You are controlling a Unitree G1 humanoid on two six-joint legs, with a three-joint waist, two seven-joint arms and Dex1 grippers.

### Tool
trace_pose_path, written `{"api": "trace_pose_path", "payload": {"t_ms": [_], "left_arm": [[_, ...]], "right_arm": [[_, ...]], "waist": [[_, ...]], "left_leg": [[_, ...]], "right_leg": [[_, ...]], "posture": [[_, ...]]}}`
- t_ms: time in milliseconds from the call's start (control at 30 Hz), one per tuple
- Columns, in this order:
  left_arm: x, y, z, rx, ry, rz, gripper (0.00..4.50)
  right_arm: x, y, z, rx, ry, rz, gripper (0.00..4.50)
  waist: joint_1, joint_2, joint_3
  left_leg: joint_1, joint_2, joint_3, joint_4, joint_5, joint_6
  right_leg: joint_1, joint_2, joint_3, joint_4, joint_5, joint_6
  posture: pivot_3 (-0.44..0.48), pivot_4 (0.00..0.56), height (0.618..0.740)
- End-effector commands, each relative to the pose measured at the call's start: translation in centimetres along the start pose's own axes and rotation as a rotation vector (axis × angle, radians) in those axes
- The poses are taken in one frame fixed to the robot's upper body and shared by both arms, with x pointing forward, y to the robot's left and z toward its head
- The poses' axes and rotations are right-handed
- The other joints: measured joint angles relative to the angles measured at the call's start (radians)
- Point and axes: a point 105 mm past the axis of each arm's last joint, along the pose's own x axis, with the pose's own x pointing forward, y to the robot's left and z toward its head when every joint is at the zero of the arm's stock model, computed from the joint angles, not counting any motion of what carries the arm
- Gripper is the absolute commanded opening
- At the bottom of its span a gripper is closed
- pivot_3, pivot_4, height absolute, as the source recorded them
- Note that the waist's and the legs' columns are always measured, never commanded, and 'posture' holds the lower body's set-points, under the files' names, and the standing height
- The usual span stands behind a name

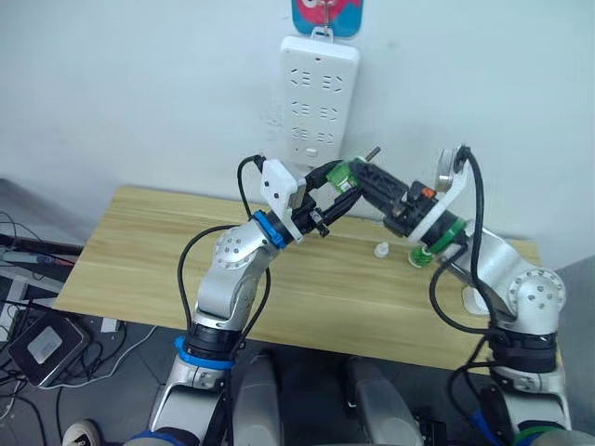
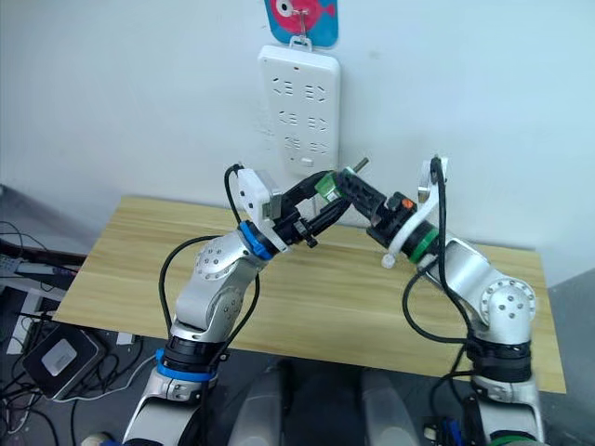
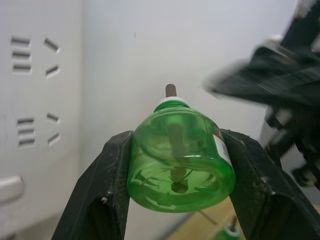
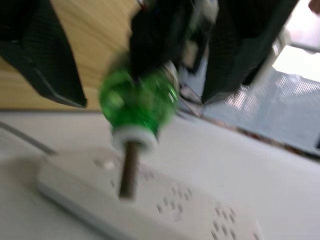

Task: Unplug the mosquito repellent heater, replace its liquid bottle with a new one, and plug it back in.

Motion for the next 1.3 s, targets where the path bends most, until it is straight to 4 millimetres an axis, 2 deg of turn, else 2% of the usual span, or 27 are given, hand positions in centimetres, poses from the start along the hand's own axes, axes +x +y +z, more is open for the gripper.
{"api": "trace_pose_path", "payload": {"t_ms": [33, 133, 200, 267, 400, 500, 633, 867, 1033, 1300], "left_arm": [[-1.3, -0.5, 0.3, -0.214, 0.035, -0.095, 2.26], [-2.7, -0.7, 0.2, -0.483, 0.086, -0.172, 2.26], [-4.2, -0.9, 0.7, -0.7, 0.121, -0.266, 2.26], [-5.2, -1.1, 1.4, -0.836, 0.145, -0.338, 2.26], [-6.4, -1.7, 1.8, -0.954, 0.208, -0.416, 2.26], [-6.6, -2.3, 1.8, -0.988, 0.233, -0.447, 2.26], [-6.8, -3.0, 1.5, -0.979, 0.25, -0.46, 2.26], [-7.3, -3.8, 1.2, -0.965, 0.261, -0.455, 2.26], [-7.6, -4.0, 1.1, -0.954, 0.27, -0.445, 2.26], [-7.6, -4.2, 1.3, -0.94, 0.268, -0.448, 2.26]], "right_arm": [[-3.5, 0.2, 0.3, -0.133, 0.115, -0.009, 4.47], [-5.7, -1.9, 1.3, -0.22, 0.192, -0.137, 4.47], [-7.5, -4.9, 2.4, -0.32, 0.254, -0.322, 4.47], [-9.1, -7.4, 3.4, -0.405, 0.304, -0.476, 4.47], [-12.1, -11.8, 5.0, -0.59, 0.405, -0.724, 4.47], [-13.8, -14.0, 5.5, -0.626, 0.474, -0.836, 4.47], [-14.7, -15.3, 5.2, -0.561, 0.527, -0.911, 4.47], [-16.8, -17.0, 3.3, -0.365, 0.588, -1.042, 4.47], [-16.6, -17.4, 2.7, -0.314, 0.589, -1.067, 4.47], [-16.4, -18.7, 2.0, -0.339, 0.594, -1.098, 4.47]], "waist": [[-0.005, 0.0, 0.0], [-0.017, 0.0, 0.0], [-0.027, 0.0, 0.0], [-0.031, 0.0, 0.0], [-0.033, 0.0, 0.0], [-0.031, 0.0, 0.0], [-0.032, 0.0, 0.0], [-0.023, 0.0, 0.0], [-0.021, 0.0, 0.0], [-0.016, 0.0, 0.0]], "left_leg": [[0.0, 0.0, 0.0, 0.0, 0.0, 0.0], [0.001, 0.001, 0.001, 0.001, 0.0, 0.0], [0.002, 0.002, 0.0, 0.001, 0.0, 0.001], [0.003, 0.002, 0.0, 0.001, 0.001, 0.002], [0.003, 0.002, 0.001, 0.001, 0.002, 0.002], [0.003, 0.001, 0.002, 0.001, 0.002, 0.002], [0.003, 0.001, 0.002, 0.001, 0.002, 0.002], [0.003, 0.001, 0.002, 0.001, 0.002, 0.002], [0.003, 0.001, 0.002, 0.001, 0.002, 0.002], [0.003, 0.0, 0.002, 0.001, 0.002, 0.002]], "right_leg": [[0.0, 0.0, 0.0, 0.0, 0.0, 0.0], [0.001, 0.001, 0.001, 0.0, 0.0, 0.0], [0.001, 0.002, 0.001, 0.001, -0.001, 0.001], [0.001, 0.003, 0.0, 0.001, -0.003, 0.005], [0.001, 0.002, 0.002, 0.001, -0.003, 0.005], [0.001, 0.002, 0.002, 0.0, -0.003, 0.005], [0.001, 0.002, 0.002, 0.0, -0.003, 0.005], [0.001, 0.001, 0.002, 0.0, -0.002, 0.004], [0.002, 0.0, 0.003, 0.0, -0.002, 0.005], [0.002, 0.0, 0.003, -0.001, -0.002, 0.005]], "posture": [[-0.056, 0.295, 0.74], [-0.065, 0.299, 0.74], [-0.066, 0.301, 0.74], [-0.066, 0.304, 0.74], [-0.067, 0.306, 0.74], [-0.056, 0.306, 0.74], [-0.044, 0.308, 0.74], [-0.017, 0.309, 0.74], [-0.009, 0.309, 0.74], [0.0, 0.307, 0.74]]}}
